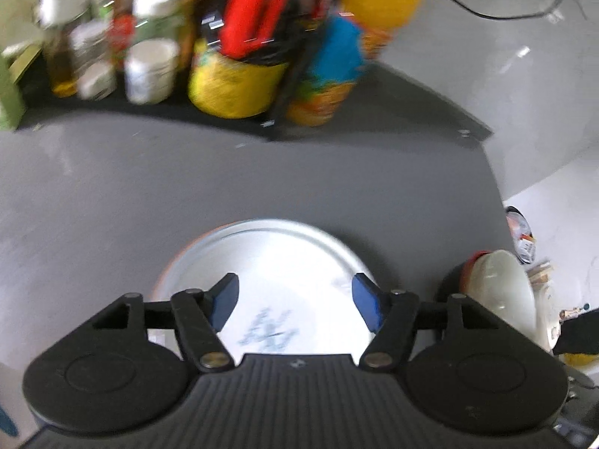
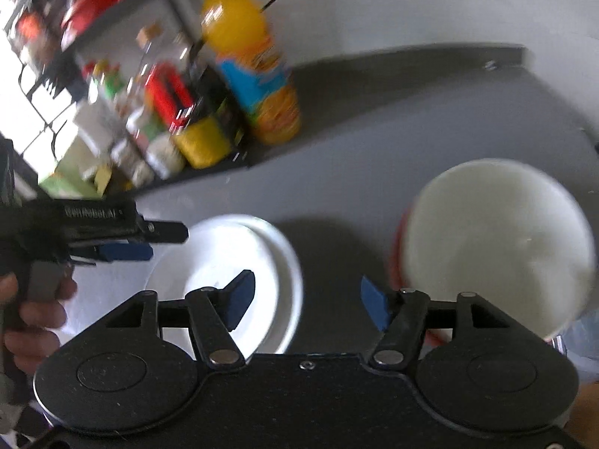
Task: Organize plates and bowls
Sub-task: 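Move both grippers to the red bowl stack and grip its rim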
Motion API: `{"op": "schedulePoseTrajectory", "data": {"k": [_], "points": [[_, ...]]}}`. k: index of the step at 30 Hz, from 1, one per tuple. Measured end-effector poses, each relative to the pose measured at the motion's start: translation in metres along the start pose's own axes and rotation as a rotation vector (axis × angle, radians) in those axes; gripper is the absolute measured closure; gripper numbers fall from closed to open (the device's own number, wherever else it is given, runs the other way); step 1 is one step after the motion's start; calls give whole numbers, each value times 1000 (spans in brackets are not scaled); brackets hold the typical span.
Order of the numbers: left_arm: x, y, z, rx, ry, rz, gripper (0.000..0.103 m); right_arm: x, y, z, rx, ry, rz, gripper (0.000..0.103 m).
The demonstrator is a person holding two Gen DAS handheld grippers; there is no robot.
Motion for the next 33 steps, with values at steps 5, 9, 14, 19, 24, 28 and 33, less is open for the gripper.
{"op": "schedulePoseTrajectory", "data": {"k": [5,9,14,19,24,28,33], "points": [[-45,-3,-21,5,29,-30,33,-50,-18,16,-65,28,-68,32],[-77,-2,-39,17,49,-47,33,-89,-25,26,-103,50,-107,25],[-112,4,-64,43,66,-57,33,-131,-30,22,-103,91,-138,25],[-132,15,-88,69,64,-54,33,-157,-31,5,-64,96,-142,25],[-141,25,-114,88,39,-34,33,-168,-28,-18,-5,108,-105,25],[-141,34,-129,101,13,-6,33,-178,-26,-37,56,88,-99,25],[-140,43,-140,121,-10,21,33,-181,-20,-55,116,50,-61,25]]}}
Point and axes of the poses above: each gripper's, at about its wrist camera, not at the fingertips, and z roughly against the way its jaws point, x to its left, y to its underside, the point moved 2 cm from there along -z, roughly the way its jaws point, and after that the axes turned 13 degrees about y, right-handed, at the moved point
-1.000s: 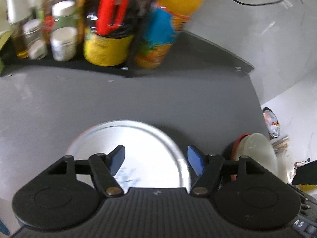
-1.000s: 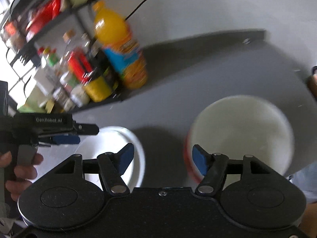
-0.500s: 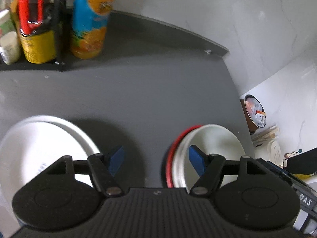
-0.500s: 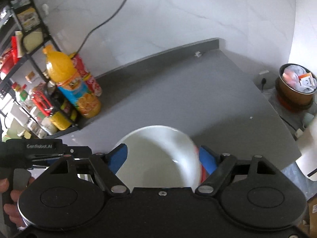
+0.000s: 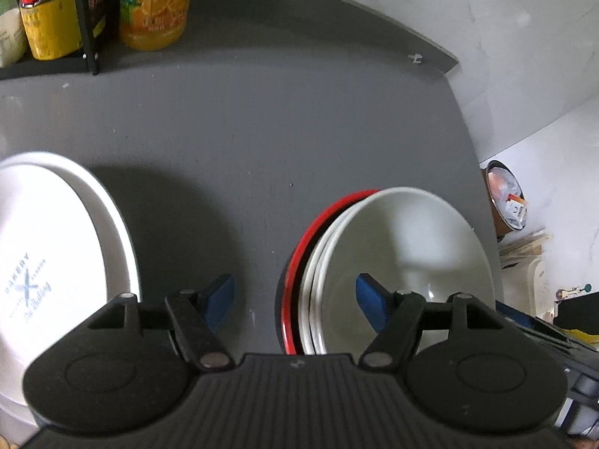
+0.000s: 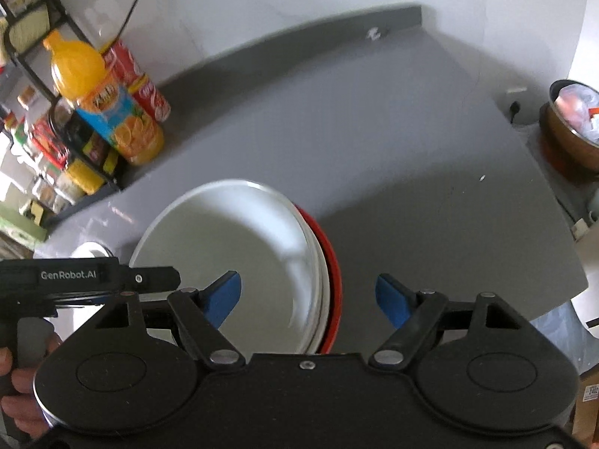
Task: Organize plates and bowls
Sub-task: 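Move both grippers to the red bowl stack and grip its rim, then lift the red bowl stack with both grippers and lower it onto the plates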
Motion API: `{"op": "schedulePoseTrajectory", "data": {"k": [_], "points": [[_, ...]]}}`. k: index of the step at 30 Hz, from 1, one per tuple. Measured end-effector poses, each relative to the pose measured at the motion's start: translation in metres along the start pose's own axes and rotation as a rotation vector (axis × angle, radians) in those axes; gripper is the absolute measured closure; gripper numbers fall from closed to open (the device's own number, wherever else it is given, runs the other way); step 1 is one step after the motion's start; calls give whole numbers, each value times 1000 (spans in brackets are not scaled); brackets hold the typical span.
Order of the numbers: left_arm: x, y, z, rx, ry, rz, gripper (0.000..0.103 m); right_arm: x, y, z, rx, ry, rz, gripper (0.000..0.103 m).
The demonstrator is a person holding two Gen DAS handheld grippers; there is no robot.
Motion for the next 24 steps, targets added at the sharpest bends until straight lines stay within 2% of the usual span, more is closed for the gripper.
{"op": "schedulePoseTrajectory", "data": {"k": [4,5,9,11,12,15,18,24], "points": [[-3,4,-11,9,-7,18,38,-3,0,-11,31,-31,2,27],[-4,5,-12,5,-9,23,38,-3,0,-13,37,-36,5,29],[-6,7,-17,1,-10,54,56,-2,1,-22,68,-54,32,44],[-5,8,-20,-2,-26,70,61,-1,3,-29,94,-59,42,49],[-4,9,-21,-2,-35,83,66,-2,3,-31,106,-67,41,57],[2,11,-22,-9,-48,104,74,-3,4,-36,123,-73,42,67],[5,11,-21,-9,-42,114,75,-6,3,-40,134,-76,39,72],[2,9,-21,2,-59,109,76,-7,1,-38,132,-79,44,76]]}}
Point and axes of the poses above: each gripper's, at about its wrist camera, not at the fingertips, and z roughly against the way its jaws point, x to its left, y to its underside, the point moved 2 cm from there along -z, roughly the way its jaws point, and after that the axes turned 13 degrees about y, right-handed, at the moved point
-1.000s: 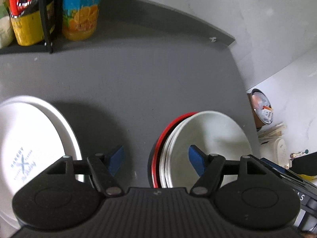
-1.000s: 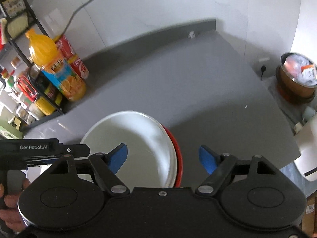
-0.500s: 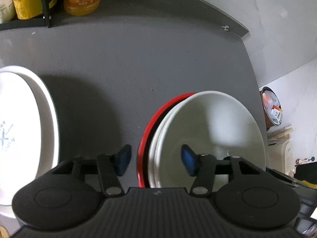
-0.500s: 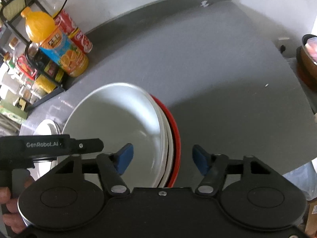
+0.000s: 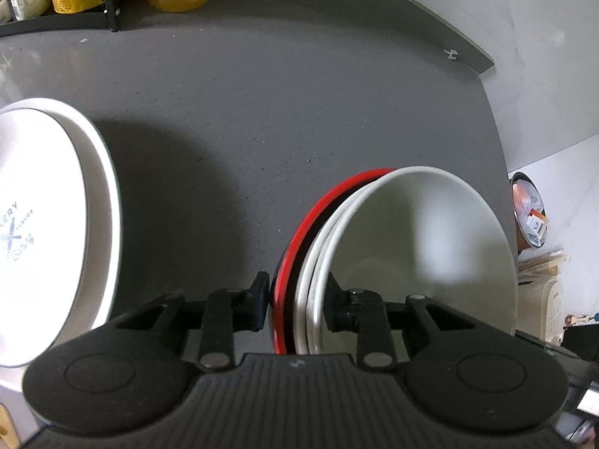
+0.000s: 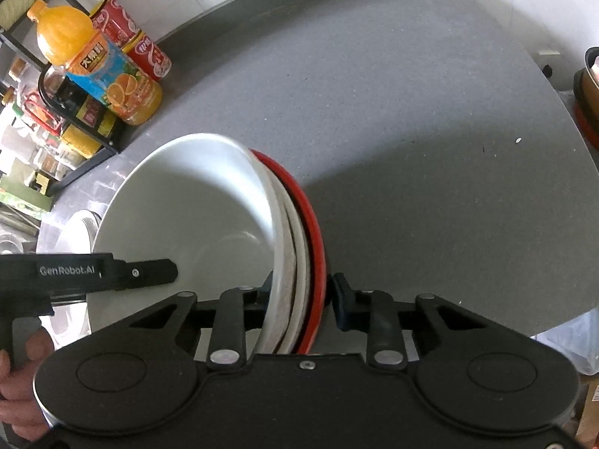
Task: Organize plates and bowls
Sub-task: 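Lift the red bowl stack with both grippers and lower it onto the plates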
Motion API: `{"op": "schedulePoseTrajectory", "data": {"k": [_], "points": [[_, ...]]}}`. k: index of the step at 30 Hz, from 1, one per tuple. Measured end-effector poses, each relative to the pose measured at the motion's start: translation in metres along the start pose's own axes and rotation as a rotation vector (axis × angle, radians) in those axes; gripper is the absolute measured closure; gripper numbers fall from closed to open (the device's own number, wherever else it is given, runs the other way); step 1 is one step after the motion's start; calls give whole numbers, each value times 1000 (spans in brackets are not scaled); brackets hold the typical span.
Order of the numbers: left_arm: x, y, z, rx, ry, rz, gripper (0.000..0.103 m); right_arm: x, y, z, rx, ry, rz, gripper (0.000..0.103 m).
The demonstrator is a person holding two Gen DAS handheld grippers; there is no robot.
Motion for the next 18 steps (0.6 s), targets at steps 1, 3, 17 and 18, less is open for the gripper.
{"op": "schedulePoseTrajectory", "data": {"k": [1,3,17,18], "points": [[-1,0,2,-5,1,-4,76,1,0,3,-11,-3,5,76],[-2,-1,7,-22,16,-4,76,1,-1,9,-32,-8,6,77],[37,-23,79,-104,89,3,76,62,-12,45,-115,-20,-1,77],[44,-25,86,-104,90,5,76,69,-12,46,-116,-22,1,77]]}}
Point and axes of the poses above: each gripper's, at about its wrist camera, not at the fingertips, and z roughly against the way its jaws point, x to its left, y to its underside, the point moved 2 cm from there along -z, roughly the way its jaws point, and after that the axes turned 13 degrees about y, right-handed, at the moved point
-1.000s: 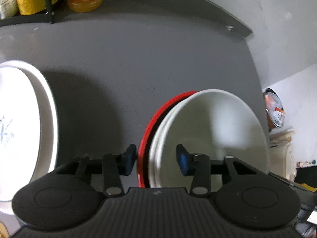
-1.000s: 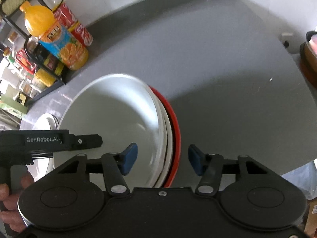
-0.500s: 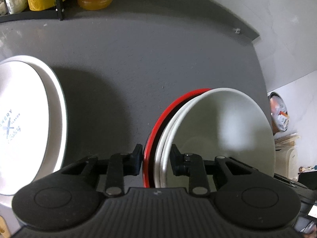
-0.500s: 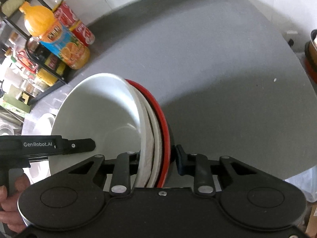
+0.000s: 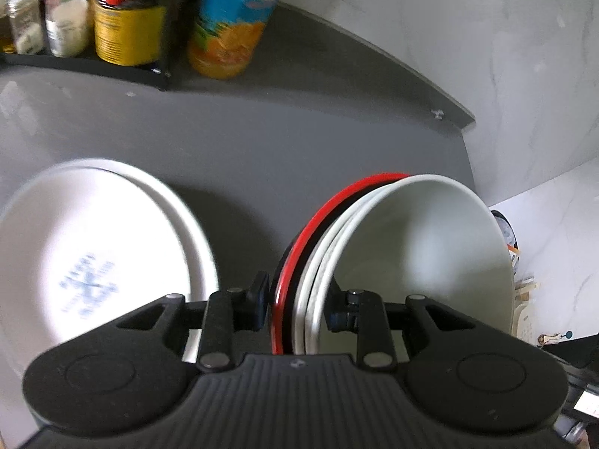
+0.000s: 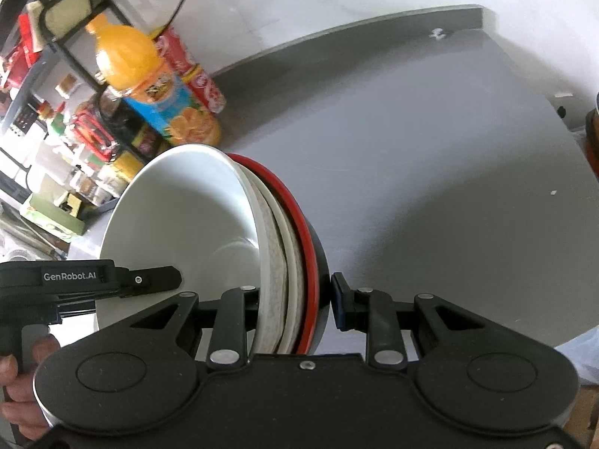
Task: Organize plates and bowls
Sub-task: 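Lift the red bowl stack with both grippers and lower it onto the plates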
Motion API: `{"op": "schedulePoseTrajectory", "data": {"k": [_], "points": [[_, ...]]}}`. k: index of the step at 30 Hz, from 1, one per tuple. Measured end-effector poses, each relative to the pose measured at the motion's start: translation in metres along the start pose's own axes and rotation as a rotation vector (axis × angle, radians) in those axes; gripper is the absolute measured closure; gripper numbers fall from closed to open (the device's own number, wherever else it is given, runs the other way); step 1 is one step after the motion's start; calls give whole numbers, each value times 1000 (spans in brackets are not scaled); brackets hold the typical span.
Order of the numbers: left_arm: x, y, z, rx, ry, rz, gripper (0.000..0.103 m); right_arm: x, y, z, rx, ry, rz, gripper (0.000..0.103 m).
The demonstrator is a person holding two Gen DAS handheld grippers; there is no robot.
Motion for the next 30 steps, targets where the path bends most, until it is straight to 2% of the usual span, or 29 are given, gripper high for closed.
{"op": "schedulePoseTrajectory", "data": {"k": [14,30], "points": [[75,-26,75,-30,-4,26,76,100,13,5,-7,-26,24,77],[145,-34,97,-2,-31,62,75,168,34,-19,57,-16,36,77]]}}
Point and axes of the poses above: each gripper's, at about its wrist camera, not at the fingertips, and z roughly against the way its jaws point, x to its left, y to its underside, the point moved 2 cm from there along -z, roughly the way its jaws point, and after that the axes turned 13 degrees about y, right-handed, at the moved point
